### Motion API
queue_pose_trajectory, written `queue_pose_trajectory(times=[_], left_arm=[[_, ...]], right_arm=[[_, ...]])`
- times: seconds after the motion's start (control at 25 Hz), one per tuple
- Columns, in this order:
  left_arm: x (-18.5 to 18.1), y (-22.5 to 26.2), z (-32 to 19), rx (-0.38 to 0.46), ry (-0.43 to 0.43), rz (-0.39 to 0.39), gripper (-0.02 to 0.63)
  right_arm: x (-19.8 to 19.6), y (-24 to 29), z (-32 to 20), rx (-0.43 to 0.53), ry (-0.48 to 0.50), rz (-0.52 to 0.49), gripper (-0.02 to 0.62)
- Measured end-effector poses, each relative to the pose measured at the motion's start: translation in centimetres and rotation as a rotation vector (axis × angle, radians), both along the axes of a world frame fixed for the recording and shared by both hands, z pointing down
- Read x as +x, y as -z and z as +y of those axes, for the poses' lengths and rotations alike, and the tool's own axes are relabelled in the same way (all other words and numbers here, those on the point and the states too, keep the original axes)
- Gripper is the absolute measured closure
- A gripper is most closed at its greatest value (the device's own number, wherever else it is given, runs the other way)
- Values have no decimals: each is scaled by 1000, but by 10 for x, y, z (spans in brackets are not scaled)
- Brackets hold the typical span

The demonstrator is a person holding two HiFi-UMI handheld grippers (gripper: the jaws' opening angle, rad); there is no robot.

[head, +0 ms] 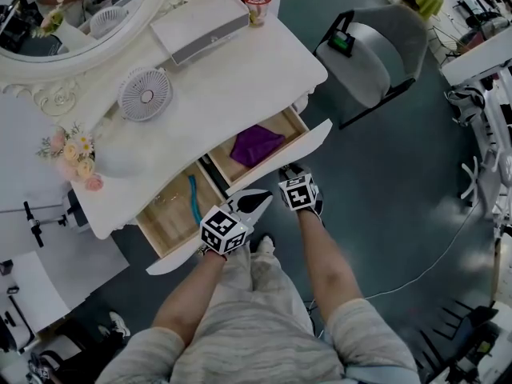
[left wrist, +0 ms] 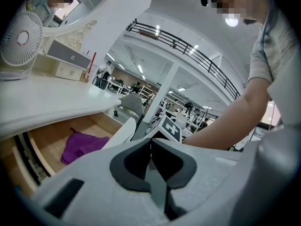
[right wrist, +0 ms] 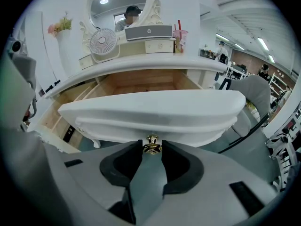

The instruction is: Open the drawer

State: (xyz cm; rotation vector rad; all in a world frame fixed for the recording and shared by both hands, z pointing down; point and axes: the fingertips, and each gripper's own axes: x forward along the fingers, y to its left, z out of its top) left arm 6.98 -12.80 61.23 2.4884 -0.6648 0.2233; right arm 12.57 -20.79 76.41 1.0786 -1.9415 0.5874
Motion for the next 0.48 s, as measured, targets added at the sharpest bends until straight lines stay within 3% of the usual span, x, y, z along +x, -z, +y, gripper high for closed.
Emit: queue_pose_trajectory(times=[0.48], left_arm=[[13, 2, 12, -3, -14, -1, 592]], right_arm=[[13, -1, 18, -4, 5, 7, 471]])
